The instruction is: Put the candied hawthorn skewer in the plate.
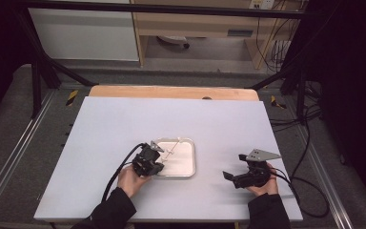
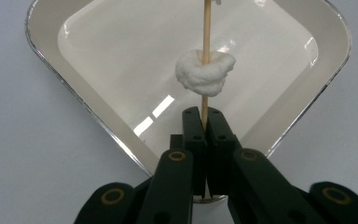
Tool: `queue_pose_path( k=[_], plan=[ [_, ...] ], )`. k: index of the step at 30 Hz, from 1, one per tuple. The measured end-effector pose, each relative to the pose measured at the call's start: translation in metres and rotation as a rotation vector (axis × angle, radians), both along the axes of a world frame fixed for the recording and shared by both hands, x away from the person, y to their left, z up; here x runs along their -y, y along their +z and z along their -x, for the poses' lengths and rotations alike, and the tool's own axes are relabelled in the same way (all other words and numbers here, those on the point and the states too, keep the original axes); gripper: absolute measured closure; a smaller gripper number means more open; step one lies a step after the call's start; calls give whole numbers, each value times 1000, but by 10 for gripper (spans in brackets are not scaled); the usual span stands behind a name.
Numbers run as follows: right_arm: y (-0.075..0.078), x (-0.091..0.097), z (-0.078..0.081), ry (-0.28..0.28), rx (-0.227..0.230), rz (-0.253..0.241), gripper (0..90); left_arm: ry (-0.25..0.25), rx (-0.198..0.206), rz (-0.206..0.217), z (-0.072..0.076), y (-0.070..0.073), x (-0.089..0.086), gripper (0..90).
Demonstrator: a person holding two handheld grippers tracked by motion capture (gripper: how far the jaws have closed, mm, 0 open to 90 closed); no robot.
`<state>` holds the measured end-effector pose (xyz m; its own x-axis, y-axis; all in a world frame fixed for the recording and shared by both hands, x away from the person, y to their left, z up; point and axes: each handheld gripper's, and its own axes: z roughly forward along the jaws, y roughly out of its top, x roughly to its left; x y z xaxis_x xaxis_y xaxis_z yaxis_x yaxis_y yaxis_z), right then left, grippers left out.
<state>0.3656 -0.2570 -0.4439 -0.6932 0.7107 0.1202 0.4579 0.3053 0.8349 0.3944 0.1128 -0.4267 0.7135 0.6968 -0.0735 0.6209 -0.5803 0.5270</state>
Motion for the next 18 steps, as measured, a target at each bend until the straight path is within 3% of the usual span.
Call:
queue_pose_path(
  k=[11,18],
  plan=[
    [1,1,0,-4,5,-2,3,15,15,-9,0,-2,2,873],
    [1,1,0,-5,5,-1,2,9,76,27,5,6,-5,658]
  ],
)
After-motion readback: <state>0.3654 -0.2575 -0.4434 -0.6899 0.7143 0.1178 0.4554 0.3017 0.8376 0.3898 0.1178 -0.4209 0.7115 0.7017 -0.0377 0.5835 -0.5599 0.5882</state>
